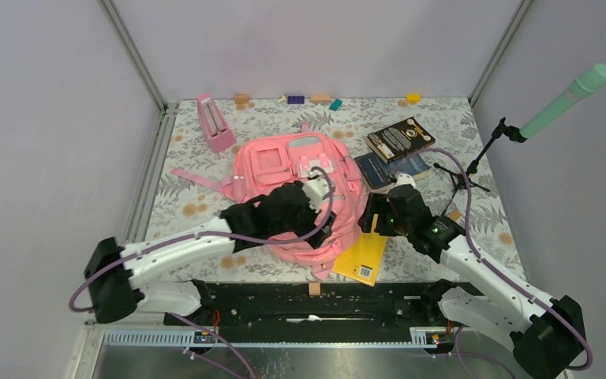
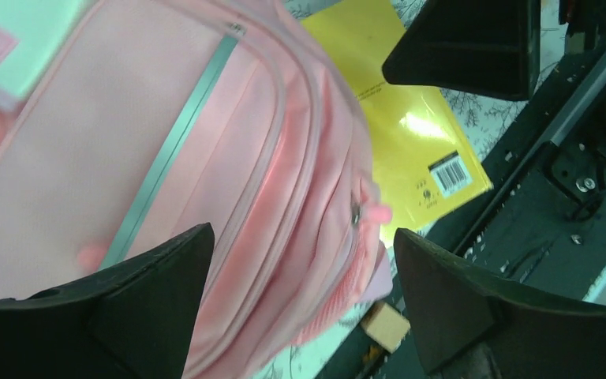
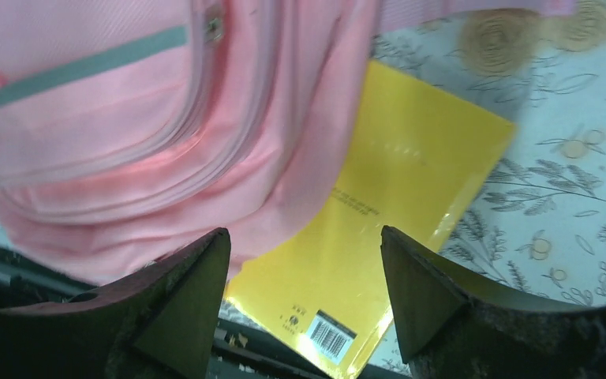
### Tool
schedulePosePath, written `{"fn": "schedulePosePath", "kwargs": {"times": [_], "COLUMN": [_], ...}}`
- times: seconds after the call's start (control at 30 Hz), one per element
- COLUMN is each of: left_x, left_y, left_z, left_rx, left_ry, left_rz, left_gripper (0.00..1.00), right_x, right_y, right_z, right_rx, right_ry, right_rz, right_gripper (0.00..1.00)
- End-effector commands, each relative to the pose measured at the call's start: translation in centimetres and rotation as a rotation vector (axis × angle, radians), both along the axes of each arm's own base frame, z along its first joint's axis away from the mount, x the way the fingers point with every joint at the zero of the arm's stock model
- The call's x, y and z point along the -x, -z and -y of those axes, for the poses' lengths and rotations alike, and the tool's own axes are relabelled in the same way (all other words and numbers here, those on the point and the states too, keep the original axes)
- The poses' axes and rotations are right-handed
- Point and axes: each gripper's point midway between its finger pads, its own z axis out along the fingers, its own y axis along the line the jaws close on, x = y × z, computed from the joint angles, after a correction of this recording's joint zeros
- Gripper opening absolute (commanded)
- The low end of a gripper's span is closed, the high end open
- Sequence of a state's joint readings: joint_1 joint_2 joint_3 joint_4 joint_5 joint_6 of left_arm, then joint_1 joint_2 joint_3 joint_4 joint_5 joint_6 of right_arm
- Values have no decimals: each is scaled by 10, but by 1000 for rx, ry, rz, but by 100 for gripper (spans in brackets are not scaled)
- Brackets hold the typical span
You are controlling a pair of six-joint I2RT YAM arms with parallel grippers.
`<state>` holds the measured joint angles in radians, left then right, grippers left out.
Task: Pack the student bag
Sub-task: Unzip the student bag at the center of the board.
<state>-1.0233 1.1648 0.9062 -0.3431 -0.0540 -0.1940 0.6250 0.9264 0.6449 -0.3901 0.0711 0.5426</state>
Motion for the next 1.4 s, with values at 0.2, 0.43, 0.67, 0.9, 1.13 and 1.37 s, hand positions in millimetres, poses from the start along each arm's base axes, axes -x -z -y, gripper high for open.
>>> {"fn": "schedulePosePath", "kwargs": {"times": [0.2,0.43,0.67,0.9,1.13,1.37], "left_x": [-49,-56,-60,-78,-74,-70], "left_y": [13,49,79,72,38,29], "left_z": [86,97,91,69,67,62], "left_rx": [-136,-257,-413,-488,-310,-241], "left_ry": [7,37,28,-147,-216,-234], "left_rz": [169,182,235,347,335,301], "left_gripper": [99,99,99,82,60,0], "right_x": [-20,-7,-4,-3,-3,-13], "right_y": [-2,12,10,13,11,5], "right_z": [44,55,54,49,30,0], "right_rx": [-46,-98,-120,-125,-172,-276], "right_ry": [285,338,321,307,220,172], "right_rz": [114,139,151,132,112,67], "right_gripper": [83,86,88,86,86,85]}}
